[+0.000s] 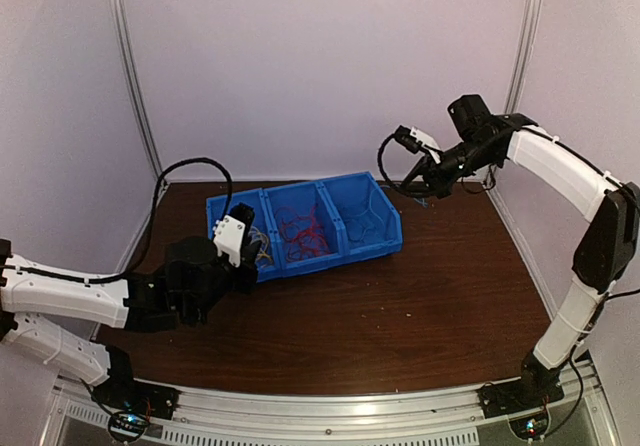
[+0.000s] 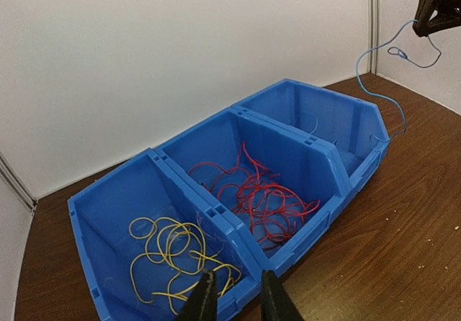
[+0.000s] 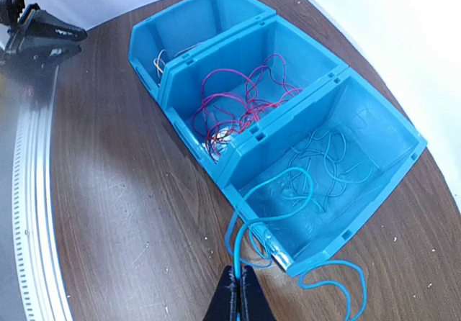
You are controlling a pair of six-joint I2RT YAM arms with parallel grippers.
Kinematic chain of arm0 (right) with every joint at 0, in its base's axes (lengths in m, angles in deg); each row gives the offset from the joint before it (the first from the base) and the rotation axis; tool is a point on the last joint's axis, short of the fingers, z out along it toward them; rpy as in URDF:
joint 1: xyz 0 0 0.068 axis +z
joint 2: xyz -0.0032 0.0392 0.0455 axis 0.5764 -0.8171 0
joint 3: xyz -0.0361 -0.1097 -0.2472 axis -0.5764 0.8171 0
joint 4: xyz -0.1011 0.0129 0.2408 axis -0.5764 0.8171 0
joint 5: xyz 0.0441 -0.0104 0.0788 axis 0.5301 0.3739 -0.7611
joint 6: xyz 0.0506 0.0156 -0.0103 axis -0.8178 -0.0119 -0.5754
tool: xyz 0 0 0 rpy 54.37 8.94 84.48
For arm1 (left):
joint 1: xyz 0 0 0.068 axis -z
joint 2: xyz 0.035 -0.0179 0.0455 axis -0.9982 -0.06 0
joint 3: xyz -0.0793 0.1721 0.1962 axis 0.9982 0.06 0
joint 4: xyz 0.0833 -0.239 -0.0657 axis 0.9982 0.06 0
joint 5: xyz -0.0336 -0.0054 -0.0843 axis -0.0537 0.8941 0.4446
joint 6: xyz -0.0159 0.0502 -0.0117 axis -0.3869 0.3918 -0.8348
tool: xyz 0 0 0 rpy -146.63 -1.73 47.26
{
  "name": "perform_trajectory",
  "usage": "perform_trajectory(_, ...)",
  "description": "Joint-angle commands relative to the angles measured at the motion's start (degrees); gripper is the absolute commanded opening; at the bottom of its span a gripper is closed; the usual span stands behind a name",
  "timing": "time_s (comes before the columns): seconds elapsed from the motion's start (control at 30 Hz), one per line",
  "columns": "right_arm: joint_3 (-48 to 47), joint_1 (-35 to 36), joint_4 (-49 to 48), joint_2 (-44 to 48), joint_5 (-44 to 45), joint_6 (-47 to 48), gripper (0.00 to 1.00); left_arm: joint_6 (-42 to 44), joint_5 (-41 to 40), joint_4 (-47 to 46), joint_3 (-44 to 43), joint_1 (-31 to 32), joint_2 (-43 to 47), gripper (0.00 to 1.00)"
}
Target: Untangle the cables
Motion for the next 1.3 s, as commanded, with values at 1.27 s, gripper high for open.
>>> perform_trajectory(1.27,-25.88,4.88,-15.40,-32.53,4.62,-24.57,0.04,-15.60,1.40,6.56,7.56,-0.43,14.27,0.32)
